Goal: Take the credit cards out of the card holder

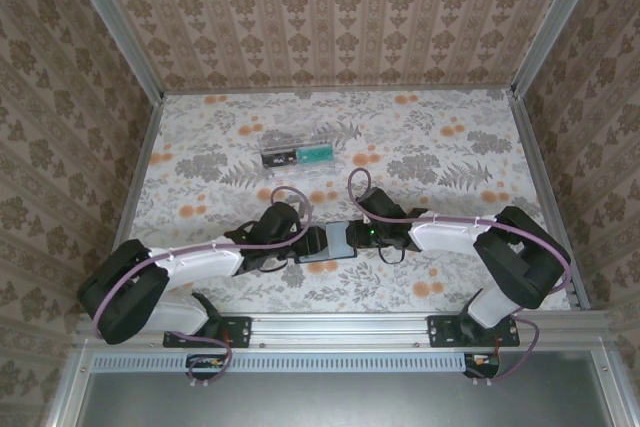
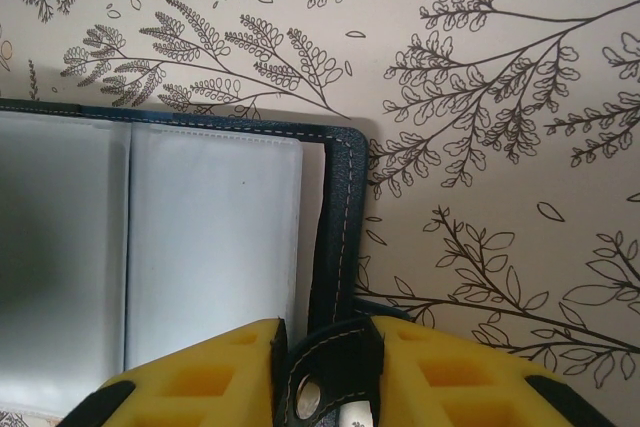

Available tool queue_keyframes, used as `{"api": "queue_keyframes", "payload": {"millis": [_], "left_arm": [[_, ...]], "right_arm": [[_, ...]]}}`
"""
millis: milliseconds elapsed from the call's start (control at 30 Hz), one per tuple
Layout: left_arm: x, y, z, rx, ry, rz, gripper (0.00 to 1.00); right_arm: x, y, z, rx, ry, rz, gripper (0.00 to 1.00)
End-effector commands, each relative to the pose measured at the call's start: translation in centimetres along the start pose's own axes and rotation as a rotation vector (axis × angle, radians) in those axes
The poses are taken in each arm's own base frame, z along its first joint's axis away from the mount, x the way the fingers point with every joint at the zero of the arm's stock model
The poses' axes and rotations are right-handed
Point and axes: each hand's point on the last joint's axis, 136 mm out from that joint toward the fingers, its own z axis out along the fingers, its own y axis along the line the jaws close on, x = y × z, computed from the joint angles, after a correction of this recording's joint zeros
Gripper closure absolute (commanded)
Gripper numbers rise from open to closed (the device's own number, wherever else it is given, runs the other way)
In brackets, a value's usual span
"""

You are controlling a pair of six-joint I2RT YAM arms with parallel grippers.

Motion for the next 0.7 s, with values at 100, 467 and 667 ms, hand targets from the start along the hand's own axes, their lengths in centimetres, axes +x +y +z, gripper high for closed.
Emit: {"api": "queue_keyframes", "payload": {"millis": [100, 467, 667], "left_arm": [[-1.5, -4.5, -0.5, 0.118, -0.039, 0.055, 0.41], [-1.5, -7.0, 0.6, 0.163, -0.019, 0.1, 0.4], [-1.5, -6.5, 0.5, 0.149, -0.027, 0.094, 0.4]], "right_arm": [[3.5, -2.0, 1.1, 0.059, 0.114, 0.029, 0.7], [1.6, -3.3, -1.0, 0.108, 0.026, 0.06, 0.69], [0.9, -3.6, -2.3, 0.104, -0.005, 0.058, 0.69]]}}
